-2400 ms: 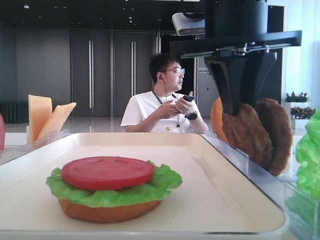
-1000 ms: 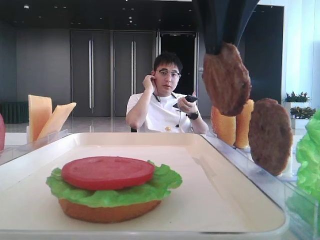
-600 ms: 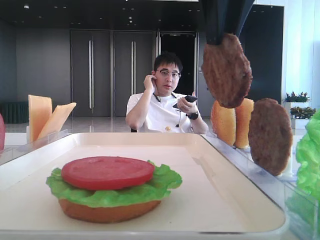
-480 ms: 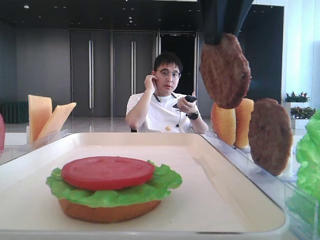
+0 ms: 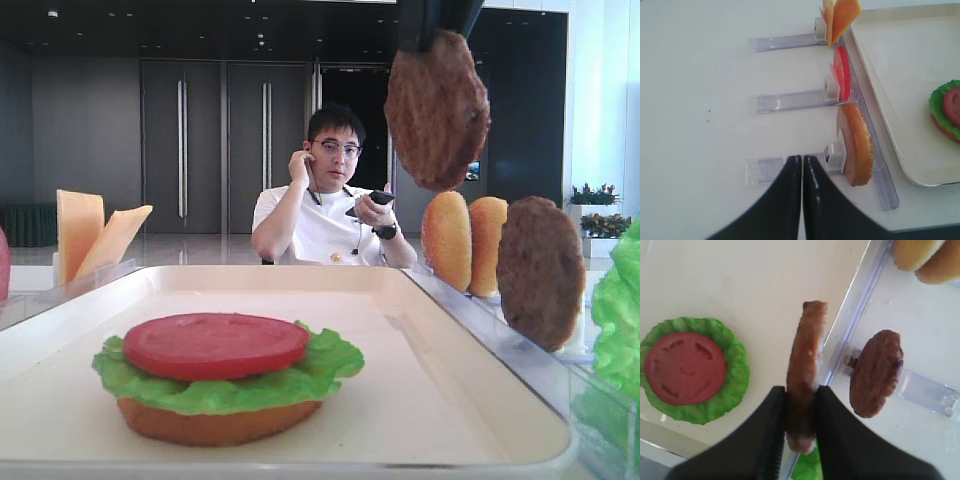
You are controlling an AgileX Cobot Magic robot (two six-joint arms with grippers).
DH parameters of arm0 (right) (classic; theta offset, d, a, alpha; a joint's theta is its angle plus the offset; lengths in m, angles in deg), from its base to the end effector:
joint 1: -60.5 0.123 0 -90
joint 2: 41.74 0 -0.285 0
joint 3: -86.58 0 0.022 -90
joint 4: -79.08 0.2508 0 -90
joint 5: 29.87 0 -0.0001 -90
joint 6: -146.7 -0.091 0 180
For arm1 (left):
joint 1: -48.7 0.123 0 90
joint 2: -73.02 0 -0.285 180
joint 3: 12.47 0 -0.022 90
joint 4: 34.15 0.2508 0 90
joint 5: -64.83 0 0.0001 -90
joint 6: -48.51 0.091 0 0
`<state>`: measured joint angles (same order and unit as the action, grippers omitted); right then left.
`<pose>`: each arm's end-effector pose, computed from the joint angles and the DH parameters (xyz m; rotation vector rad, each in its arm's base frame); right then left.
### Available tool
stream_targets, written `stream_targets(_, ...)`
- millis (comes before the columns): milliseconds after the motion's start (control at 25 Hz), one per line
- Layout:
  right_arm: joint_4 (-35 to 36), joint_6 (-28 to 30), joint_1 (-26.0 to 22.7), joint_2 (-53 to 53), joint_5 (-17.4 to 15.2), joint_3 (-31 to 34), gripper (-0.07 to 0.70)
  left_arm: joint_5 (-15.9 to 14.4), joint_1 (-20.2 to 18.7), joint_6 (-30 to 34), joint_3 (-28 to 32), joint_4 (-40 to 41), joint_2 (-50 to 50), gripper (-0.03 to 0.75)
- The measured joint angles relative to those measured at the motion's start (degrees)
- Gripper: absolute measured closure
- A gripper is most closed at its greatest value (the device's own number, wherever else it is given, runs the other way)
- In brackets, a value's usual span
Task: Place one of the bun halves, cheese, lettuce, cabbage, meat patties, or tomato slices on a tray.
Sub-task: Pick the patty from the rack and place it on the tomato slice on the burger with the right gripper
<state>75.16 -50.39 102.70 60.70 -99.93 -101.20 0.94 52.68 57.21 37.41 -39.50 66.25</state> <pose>0.2536 0.2221 0.3153 -0.6455 2.8014 0.1064 -0.0069 -0.0081 0.2668 0.0936 2.0980 0.0204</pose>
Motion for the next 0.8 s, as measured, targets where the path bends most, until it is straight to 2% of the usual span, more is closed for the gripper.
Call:
stream_targets(680,0.73,0.07,0.0,-1.17,-0.05,-0.01,0.465,0.0,0.0,0.0,0.0,0.0,0.0,0.722)
stream_targets(800,1.81,1.04,-1.27,-1.17,-0.05,-0.01,0.465,0.0,0.0,0.0,0.0,0.0,0.0,0.722)
